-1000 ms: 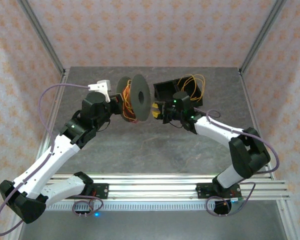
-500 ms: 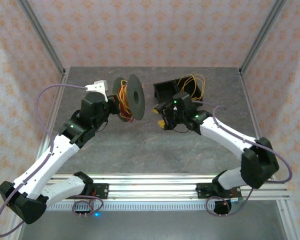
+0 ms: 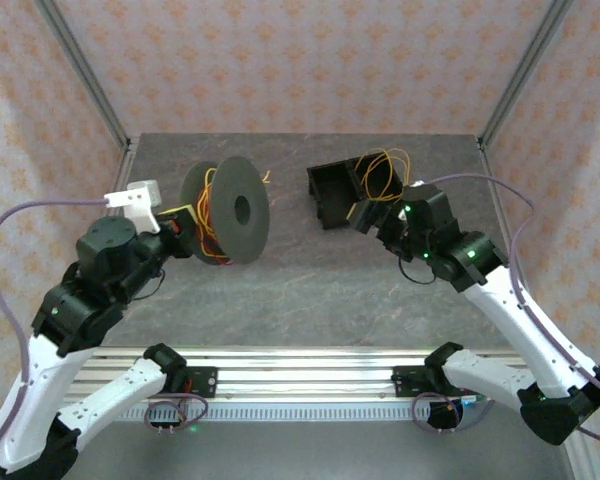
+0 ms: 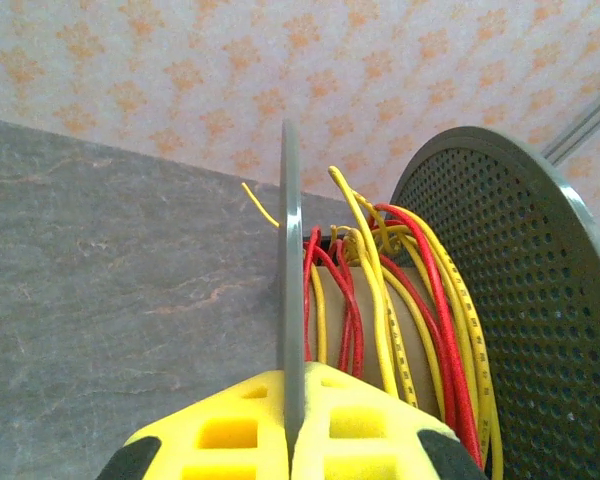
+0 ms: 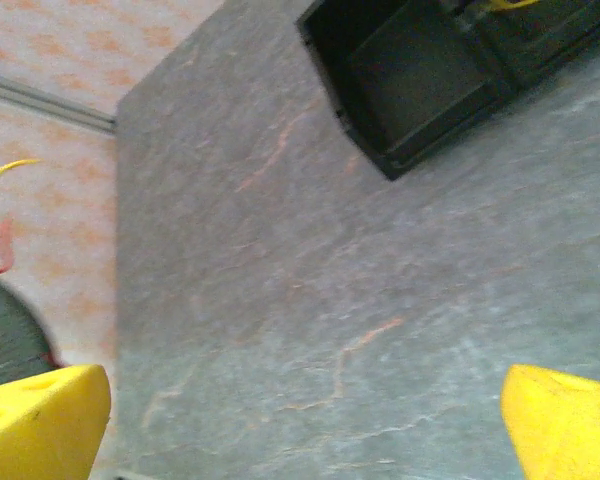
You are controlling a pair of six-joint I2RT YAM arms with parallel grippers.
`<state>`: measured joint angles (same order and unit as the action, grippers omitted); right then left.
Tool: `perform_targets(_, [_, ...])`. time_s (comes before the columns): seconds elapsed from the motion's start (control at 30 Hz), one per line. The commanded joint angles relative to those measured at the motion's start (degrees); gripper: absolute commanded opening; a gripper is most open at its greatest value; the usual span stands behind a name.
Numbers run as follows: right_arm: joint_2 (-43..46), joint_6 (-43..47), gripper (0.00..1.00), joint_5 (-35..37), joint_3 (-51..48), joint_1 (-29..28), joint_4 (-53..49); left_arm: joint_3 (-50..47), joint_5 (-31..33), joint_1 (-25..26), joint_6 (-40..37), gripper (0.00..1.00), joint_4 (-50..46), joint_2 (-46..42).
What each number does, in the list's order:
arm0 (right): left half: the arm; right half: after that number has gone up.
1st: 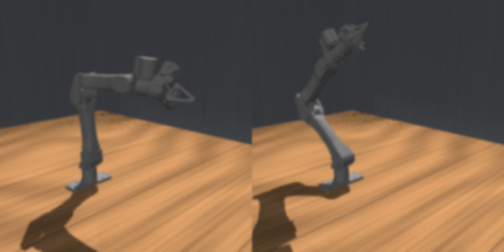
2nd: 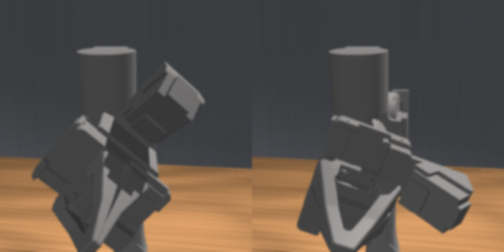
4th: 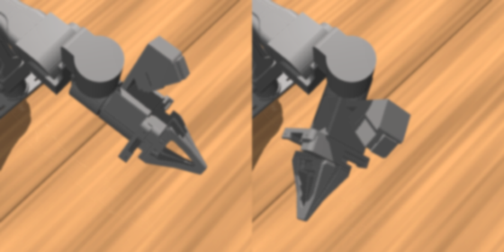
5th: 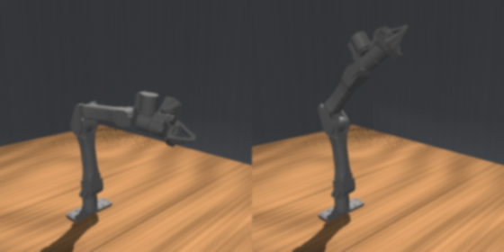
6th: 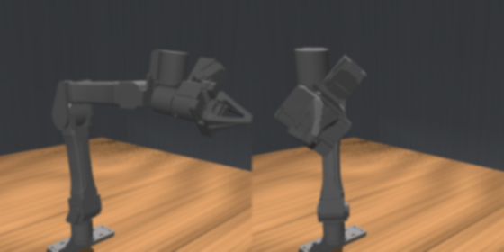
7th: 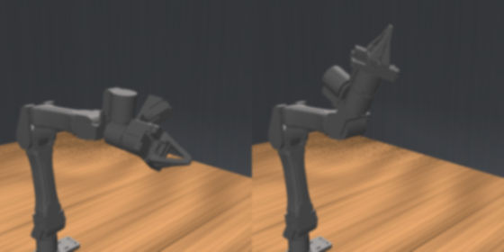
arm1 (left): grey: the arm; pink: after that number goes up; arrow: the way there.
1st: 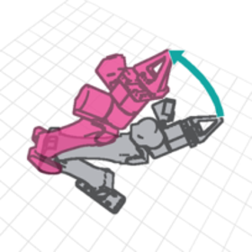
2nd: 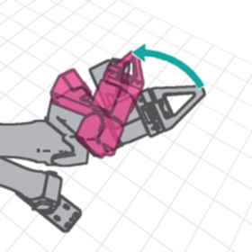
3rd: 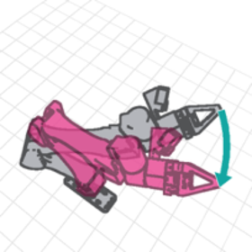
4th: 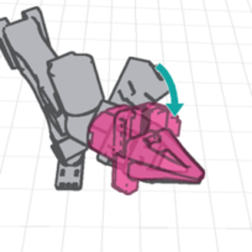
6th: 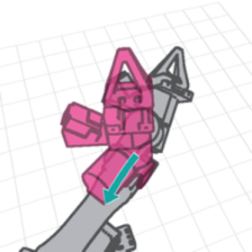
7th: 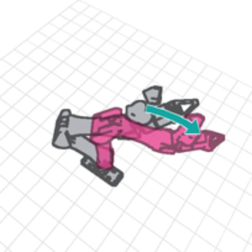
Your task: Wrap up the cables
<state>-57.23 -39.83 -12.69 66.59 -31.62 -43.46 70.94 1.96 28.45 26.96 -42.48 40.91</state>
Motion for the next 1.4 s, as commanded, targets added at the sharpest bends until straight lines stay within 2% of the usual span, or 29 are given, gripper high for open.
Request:
perform_targets(0.0, [2.8, 6.6, 0.99, 4.5, -0.5, 2.3, -5.9, 2.4, 0.7, -0.1, -0.1, 0.0, -1.3, -1.3])
perform_targets(0.13, [5.4, 8.1, 0.99, 7.0, -3.2, 4.1, -3.9, 0.3, 2.1, -0.1, -0.4, 0.0, 0.1, -0.1])
perform_targets(0.37, [3.1, 12.1, 0.99, 11.9, -2.8, 5.8, -3.8, -7.7, 5.8, -0.2, -1.8, 0.0, 10.8, 8.5])
perform_targets(0.6, [-5.1, 16.4, 0.96, 10.7, 0.8, 6.4, -5.2, -9.6, 7.2, 1.0, 1.0, 0.0, 19.2, 21.7])
perform_targets(0.73, [-9.6, 17.9, 0.93, 8.4, 3.2, 6.4, -4.6, -9.0, 12.0, 3.4, 1.1, 0.0, 21.5, 28.0])
perform_targets(0.97, [-16.9, 20.1, 0.92, 9.3, 6.6, 7.0, -3.1, -6.2, 15.6, 4.9, 0.6, 0.0, 21.2, 36.6])
perform_targets(1.17, [-28.3, 23.2, 0.87, 13.9, 17.0, 10.6, -5.8, -4.9, 14.8, 4.9, 0.8, 0.0, 19.4, 39.2])
perform_targets(1.33, [-36.9, 25.7, 0.84, 13.2, 25.0, 13.7, -5.2, -4.4, 14.1, 4.7, 1.2, 0.34, 17.7, 39.4])
perform_targets(1.37, [-39.1, 26.3, 0.83, 12.9, 27.3, 14.2, -5.4, -4.3, 13.9, 4.7, 1.2, 0.38, 17.4, 39.1])
